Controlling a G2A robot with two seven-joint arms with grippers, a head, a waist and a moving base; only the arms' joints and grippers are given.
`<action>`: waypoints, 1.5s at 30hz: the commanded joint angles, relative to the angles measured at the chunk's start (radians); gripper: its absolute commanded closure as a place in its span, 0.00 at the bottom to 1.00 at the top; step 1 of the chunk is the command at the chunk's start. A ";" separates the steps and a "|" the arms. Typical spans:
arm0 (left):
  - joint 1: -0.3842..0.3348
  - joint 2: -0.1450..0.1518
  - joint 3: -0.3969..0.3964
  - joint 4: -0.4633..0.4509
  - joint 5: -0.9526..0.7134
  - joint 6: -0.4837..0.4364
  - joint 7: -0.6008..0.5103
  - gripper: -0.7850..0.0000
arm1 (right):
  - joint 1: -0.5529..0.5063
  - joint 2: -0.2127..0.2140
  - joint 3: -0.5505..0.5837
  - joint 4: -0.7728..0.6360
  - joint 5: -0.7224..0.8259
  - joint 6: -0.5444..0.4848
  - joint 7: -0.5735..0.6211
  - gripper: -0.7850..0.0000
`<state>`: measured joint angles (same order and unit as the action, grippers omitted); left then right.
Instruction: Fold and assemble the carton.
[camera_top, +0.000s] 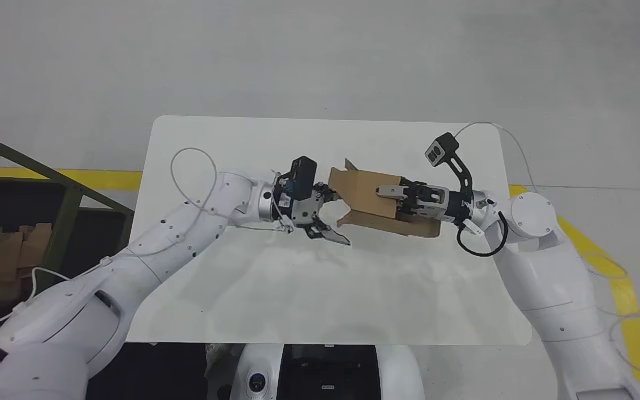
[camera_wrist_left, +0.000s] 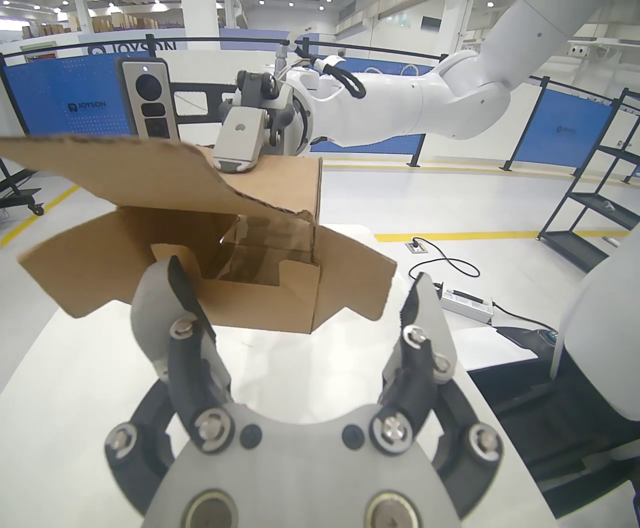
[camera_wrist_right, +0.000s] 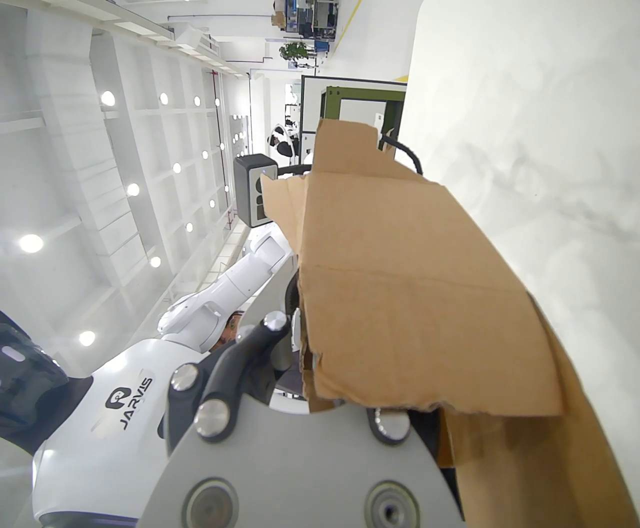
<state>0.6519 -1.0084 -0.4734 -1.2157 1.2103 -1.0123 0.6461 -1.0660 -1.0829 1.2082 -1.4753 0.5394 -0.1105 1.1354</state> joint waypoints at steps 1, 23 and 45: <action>-0.001 0.001 0.003 0.000 -0.004 0.000 0.002 0.33 | 0.000 0.000 0.000 0.000 0.000 0.000 0.001 1.00; -0.011 0.009 0.029 0.025 -0.049 0.000 0.040 0.51 | -0.015 0.005 0.016 0.009 0.018 -0.022 0.018 1.00; -0.047 0.010 0.085 0.077 -0.150 0.000 0.075 0.63 | -0.022 0.008 0.015 -0.010 0.013 -0.030 0.026 1.00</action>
<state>0.6063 -0.9970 -0.3890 -1.1415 1.0684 -1.0123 0.7251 -1.0878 -1.0747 1.2241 -1.4833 0.5529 -0.1409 1.1619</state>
